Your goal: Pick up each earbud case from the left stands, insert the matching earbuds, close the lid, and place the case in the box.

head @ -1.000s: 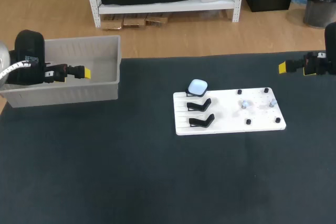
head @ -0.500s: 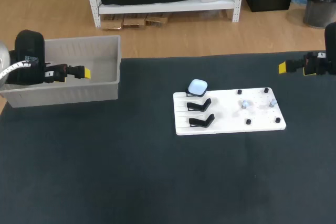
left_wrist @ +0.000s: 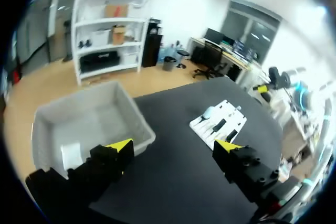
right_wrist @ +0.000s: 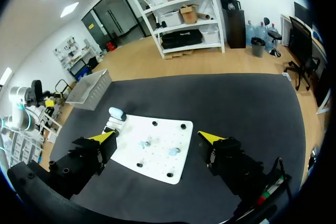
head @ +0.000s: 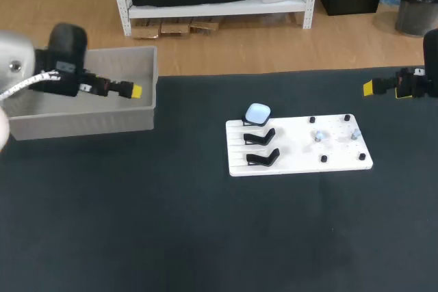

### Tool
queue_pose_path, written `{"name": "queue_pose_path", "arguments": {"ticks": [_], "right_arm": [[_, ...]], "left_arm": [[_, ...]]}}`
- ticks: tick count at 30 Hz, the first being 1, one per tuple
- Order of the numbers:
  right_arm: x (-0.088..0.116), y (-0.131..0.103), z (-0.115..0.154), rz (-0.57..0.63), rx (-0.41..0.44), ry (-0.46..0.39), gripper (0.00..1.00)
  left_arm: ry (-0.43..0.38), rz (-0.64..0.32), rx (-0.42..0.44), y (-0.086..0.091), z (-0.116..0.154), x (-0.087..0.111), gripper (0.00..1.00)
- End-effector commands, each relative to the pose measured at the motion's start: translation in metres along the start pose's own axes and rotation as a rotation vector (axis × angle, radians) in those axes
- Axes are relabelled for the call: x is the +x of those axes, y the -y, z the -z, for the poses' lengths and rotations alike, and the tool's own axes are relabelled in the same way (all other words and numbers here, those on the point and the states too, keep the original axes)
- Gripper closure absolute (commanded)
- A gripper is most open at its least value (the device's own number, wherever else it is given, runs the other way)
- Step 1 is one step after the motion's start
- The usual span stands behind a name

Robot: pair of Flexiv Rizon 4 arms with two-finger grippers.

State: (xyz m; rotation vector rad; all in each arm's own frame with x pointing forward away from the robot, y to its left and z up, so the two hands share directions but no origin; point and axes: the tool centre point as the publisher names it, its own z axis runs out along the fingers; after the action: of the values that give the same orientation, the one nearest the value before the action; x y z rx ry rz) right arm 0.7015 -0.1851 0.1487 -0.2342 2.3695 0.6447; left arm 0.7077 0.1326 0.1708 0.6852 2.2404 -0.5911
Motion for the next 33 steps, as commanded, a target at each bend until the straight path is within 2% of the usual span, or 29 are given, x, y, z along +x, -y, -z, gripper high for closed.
{"name": "queue_pose_path", "arguments": {"ticks": [1, 4, 16, 23, 33], "right_arm": [[0.0, 0.0, 0.0, 0.0, 0.002, -0.001, 0.0], [0.0, 0.0, 0.0, 0.0, 0.002, -0.001, 0.0], [0.0, 0.0, 0.0, 0.0, 0.002, -0.001, 0.0], [0.0, 0.0, 0.0, 0.0, 0.002, -0.001, 0.0], [0.0, 0.0, 0.0, 0.0, 0.002, -0.001, 0.0]], "left_arm": [[0.004, -0.084, 0.065, 0.0, -0.016, -0.015, 0.0], [-0.003, -0.173, 0.072, 0.004, -0.023, -0.024, 0.0], [-0.03, -0.445, 0.282, 0.028, -0.059, -0.042, 0.0], [-0.044, -0.519, 0.377, 0.041, -0.085, -0.042, 0.0], [0.015, -0.622, 0.464, 0.061, -0.116, -0.039, 0.0]]}}
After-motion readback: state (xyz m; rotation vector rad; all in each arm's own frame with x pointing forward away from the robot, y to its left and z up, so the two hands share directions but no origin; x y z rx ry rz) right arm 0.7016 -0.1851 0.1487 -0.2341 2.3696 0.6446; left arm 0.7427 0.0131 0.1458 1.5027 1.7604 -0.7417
